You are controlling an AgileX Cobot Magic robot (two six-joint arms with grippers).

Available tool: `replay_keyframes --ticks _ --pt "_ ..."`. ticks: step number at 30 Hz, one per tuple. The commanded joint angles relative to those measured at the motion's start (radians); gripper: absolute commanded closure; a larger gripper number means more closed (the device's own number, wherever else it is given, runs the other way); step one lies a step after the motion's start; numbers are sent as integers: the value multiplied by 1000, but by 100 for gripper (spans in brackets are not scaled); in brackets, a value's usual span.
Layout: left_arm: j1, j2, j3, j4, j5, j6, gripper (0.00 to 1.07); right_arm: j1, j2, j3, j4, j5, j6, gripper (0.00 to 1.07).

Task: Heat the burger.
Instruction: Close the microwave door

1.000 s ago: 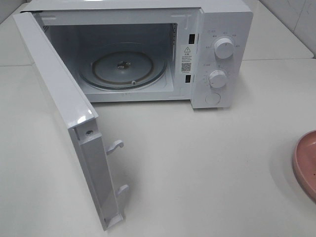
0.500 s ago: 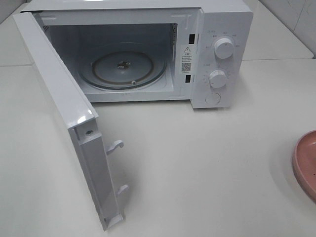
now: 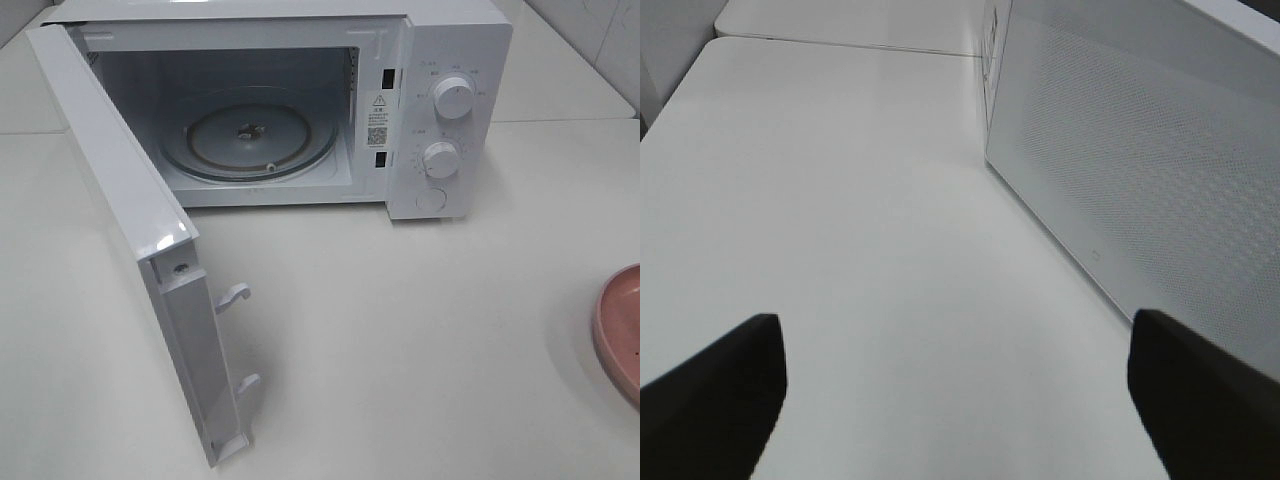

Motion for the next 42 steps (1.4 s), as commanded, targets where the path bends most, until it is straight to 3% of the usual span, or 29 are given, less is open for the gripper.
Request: replay_keyframes --ticks 1,17,19,21,22,25,27,28,30,31,33,42 --pt "0 -5 1 -6 6 1 22 -6 -28 0 -7 -3 -12 37" --pt "0 -5 -33 -38 -85 -7 25 -6 -28 0 -7 -3 -12 37" --pt "0 -5 -33 -34 -187 -7 38 -6 -28 0 -7 -3 -12 37" --pt "0 -4 -33 -30 -213 -7 42 -6 -28 0 -7 -3 -12 37" --pt "0 11 -33 -25 -268 -7 51 -6 -28 0 -7 -3 -12 37" --pt "0 24 -33 -25 -283 -6 55 -6 -28 0 -7 -3 -12 37" --pt "0 100 -33 -25 -324 -6 75 -6 -28 0 -7 -3 -12 37" --pt "0 100 -33 -25 -324 -6 75 -6 -28 0 -7 -3 -12 37" --pt "0 181 -33 -25 -361 -6 93 -6 -28 0 -7 -3 -12 37" --pt "0 181 -33 -25 -361 -6 93 -6 -28 0 -7 -3 -12 37" --pt "0 258 -29 -26 -422 -2 107 -6 -28 0 -7 -3 -12 37" --pt "0 388 75 -28 -778 0 107 -6 -28 0 -7 -3 -12 37"
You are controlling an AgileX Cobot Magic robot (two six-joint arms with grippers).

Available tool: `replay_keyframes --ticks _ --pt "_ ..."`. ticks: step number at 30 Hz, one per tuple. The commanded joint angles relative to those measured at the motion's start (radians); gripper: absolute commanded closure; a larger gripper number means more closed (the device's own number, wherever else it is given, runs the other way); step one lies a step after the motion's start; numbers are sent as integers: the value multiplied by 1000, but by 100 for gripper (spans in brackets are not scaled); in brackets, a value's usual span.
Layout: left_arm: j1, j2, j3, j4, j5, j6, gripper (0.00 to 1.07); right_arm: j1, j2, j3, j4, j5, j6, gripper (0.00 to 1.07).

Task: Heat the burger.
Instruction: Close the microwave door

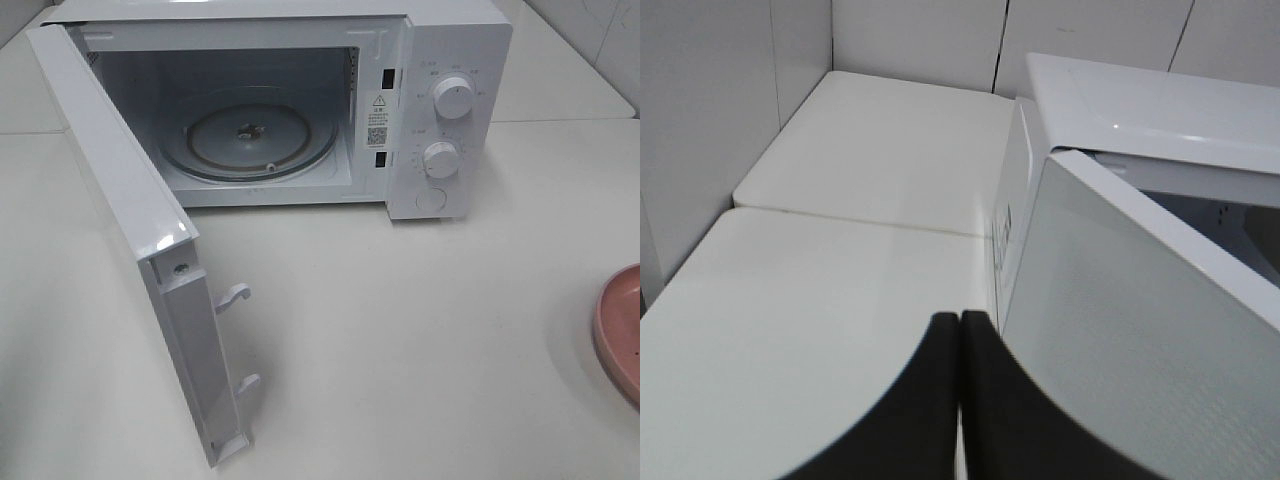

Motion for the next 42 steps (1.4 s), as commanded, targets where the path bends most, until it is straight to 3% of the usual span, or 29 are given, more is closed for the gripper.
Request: replay_keyframes --ticks 1,12,19,24,26,29,30,32,34,42 --pt "0 53 67 -2 -231 0 107 -6 -28 0 -7 -3 -12 37" --pt "0 230 250 5 -713 -2 107 -6 -28 0 -7 -3 -12 37" --pt "0 355 278 70 -824 -29 107 -6 -28 0 -7 -3 -12 37" --pt "-1 452 278 194 -895 -101 107 -6 -28 0 -7 -3 -12 37" --pt "-1 519 278 315 -945 -190 107 -6 -28 0 -7 -3 -12 37" --pt "-1 532 278 349 -961 -216 107 -6 -28 0 -7 -3 -12 37" --pt "-1 567 278 407 -997 -258 107 -6 -28 0 -7 -3 -12 37" --pt "-1 586 277 436 -1022 -279 107 -6 -28 0 -7 -3 -12 38" --pt "-1 666 266 529 -1105 -341 107 -6 -28 0 -7 -3 -12 38" --pt "-4 816 233 637 -1226 -405 107 -6 -28 0 -7 -3 -12 38"
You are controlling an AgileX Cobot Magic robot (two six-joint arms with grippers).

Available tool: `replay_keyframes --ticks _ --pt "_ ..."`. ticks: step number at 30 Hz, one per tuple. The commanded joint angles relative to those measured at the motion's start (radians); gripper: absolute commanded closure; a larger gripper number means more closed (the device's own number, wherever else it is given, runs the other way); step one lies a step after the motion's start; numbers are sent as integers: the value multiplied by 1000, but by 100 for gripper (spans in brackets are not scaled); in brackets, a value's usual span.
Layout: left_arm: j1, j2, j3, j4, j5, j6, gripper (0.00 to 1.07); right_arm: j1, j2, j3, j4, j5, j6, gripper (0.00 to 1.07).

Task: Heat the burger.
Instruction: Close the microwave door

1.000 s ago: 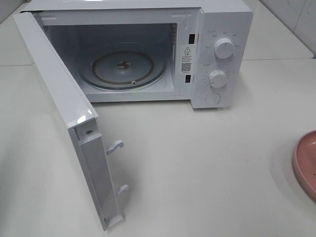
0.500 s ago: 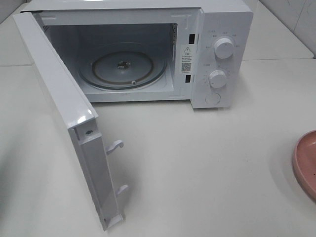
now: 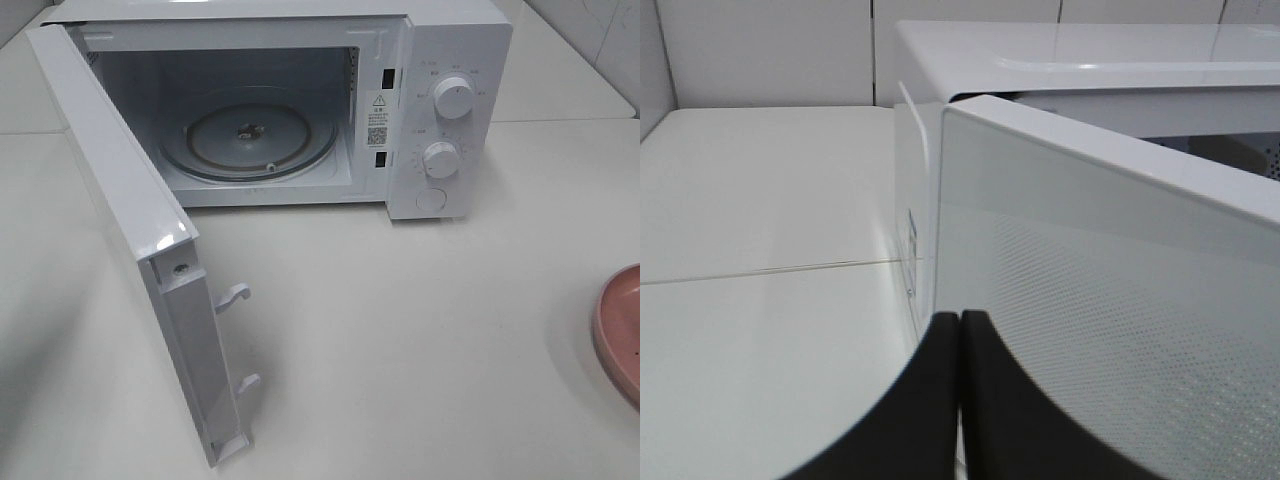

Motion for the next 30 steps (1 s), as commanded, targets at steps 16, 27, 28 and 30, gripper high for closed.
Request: replay_keyframes --ticks 16,27,28,30 --pt "-54 207 -80 63 -118 -56 107 -6 -28 0 -7 -3 -12 38" --pt "-205 243 -80 -148 -102 58 107 -6 -28 0 -7 -3 -12 38" --pt "-205 243 -80 -148 -102 58 107 -6 -28 0 -7 -3 -12 38" --pt "-231 262 -93 -174 -101 65 107 -6 -28 0 -7 -3 -12 38"
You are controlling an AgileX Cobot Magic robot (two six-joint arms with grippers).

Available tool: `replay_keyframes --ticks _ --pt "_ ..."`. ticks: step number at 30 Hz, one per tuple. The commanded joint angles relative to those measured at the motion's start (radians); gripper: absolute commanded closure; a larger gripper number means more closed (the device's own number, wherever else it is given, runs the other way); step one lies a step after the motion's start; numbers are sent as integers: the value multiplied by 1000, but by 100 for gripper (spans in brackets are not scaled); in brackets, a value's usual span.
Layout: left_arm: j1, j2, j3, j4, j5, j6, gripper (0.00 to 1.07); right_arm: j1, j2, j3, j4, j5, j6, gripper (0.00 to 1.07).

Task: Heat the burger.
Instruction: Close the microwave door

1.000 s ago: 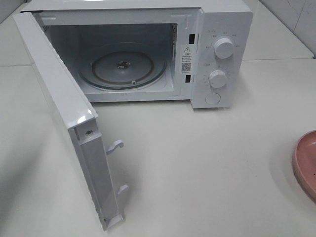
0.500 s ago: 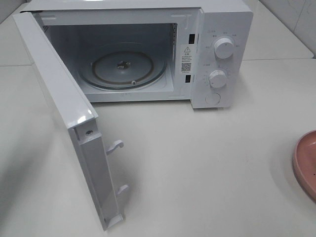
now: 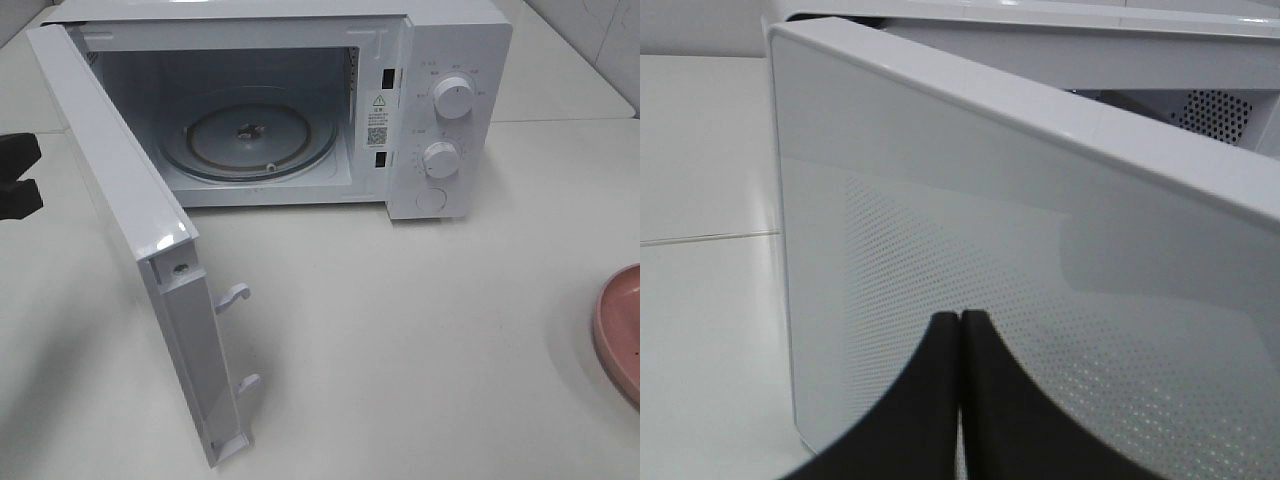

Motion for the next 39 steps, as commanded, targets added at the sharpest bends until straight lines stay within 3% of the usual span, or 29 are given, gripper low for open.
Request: replay_keyframes --ticks 1,12,22,26,39 --pt "-23 12 -17 -38 -1 14 107 -6 -28 0 -7 -3 -12 38" --pt "-135 83 -101 -88 25 22 107 -6 -28 0 -7 -3 -12 38" --pt "-278 176 -205 -211 51 64 107 -6 -28 0 -7 -3 -12 38" --pt "-350 222 -273 -293 76 131 107 -6 -28 0 -7 -3 -12 38" --pt "-488 342 -459 -449 116 259 107 -6 -28 0 -7 -3 -12 38"
